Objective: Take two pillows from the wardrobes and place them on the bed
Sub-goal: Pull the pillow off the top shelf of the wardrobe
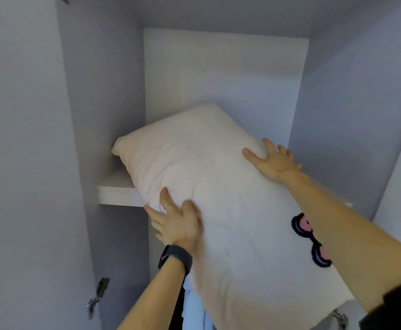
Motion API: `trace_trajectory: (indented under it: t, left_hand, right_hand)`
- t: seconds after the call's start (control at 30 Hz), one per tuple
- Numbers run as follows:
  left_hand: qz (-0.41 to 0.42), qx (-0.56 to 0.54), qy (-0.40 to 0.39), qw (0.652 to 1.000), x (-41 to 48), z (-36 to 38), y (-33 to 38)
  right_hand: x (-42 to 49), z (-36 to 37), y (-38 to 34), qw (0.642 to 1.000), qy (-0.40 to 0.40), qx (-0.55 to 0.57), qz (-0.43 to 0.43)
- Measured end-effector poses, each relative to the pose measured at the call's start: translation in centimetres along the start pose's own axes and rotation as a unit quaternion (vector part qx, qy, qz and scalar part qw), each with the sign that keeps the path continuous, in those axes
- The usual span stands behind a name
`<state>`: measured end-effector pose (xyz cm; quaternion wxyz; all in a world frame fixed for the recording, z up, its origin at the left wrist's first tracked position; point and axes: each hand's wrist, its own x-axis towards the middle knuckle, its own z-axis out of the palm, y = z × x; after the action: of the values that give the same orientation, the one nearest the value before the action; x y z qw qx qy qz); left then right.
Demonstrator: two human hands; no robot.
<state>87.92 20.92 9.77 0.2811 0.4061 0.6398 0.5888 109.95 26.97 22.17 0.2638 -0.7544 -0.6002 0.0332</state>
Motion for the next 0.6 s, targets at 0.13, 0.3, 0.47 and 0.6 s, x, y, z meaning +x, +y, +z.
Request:
trace_trajectory:
  t: [0.13,0.3,0.47,0.6]
  left_hand:
    - [-0.029,-0.059,0.047,0.997,0.9,1.7,0.3]
    - [-0.044,-0.079,0.073,0.993,1.5,3.3,-0.7]
    - [-0.072,-0.109,0.098,0.987,1.9,3.7,-1.5]
    - [-0.043,-0.123,0.077,0.988,2.3,3.5,-1.9]
  right_hand:
    - [0.5,3.7,2.0,0.999,-0.009,0.045,0.002]
    - [1.4,5.6,4.0,0.997,0.048,0.061,-0.008]
    - [1.6,5.2,4.8,0.994,-0.007,0.104,-0.028]
    - [0.9,4.5,6.0,0.992,0.026,0.113,-0.040]
